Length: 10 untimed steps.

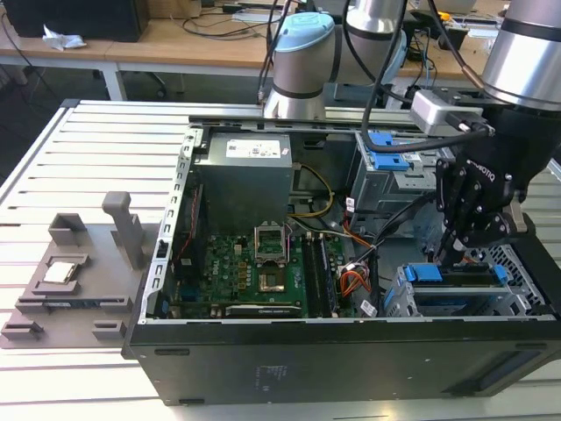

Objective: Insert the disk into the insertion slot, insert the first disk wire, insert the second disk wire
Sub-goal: 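Insert the second disk wire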

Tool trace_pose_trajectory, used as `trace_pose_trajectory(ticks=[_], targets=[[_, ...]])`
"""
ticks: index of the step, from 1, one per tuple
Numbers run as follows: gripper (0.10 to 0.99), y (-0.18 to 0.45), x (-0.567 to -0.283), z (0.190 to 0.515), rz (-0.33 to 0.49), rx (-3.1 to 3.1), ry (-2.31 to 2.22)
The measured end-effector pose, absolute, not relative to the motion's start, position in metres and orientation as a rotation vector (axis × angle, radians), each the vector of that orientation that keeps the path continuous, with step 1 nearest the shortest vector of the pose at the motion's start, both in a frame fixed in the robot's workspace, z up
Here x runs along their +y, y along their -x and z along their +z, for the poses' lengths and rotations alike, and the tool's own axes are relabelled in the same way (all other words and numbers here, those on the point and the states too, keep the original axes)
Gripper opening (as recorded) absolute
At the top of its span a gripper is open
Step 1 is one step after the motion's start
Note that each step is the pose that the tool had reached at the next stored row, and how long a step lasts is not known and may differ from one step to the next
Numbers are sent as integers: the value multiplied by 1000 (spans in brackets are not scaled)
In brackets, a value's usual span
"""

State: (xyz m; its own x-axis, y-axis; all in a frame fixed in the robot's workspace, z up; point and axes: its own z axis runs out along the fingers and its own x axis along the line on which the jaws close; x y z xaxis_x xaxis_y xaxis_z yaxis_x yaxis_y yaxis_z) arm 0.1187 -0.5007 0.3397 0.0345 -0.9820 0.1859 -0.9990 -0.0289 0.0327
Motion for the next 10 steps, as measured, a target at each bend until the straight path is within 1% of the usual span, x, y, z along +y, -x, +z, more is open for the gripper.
trace_pose_trajectory(ticks=[7, 10], targets=[[145, -120, -506, 345, 162, -2078, -2145], [145, -123, -508, 346, 132, -2089, -2159]])
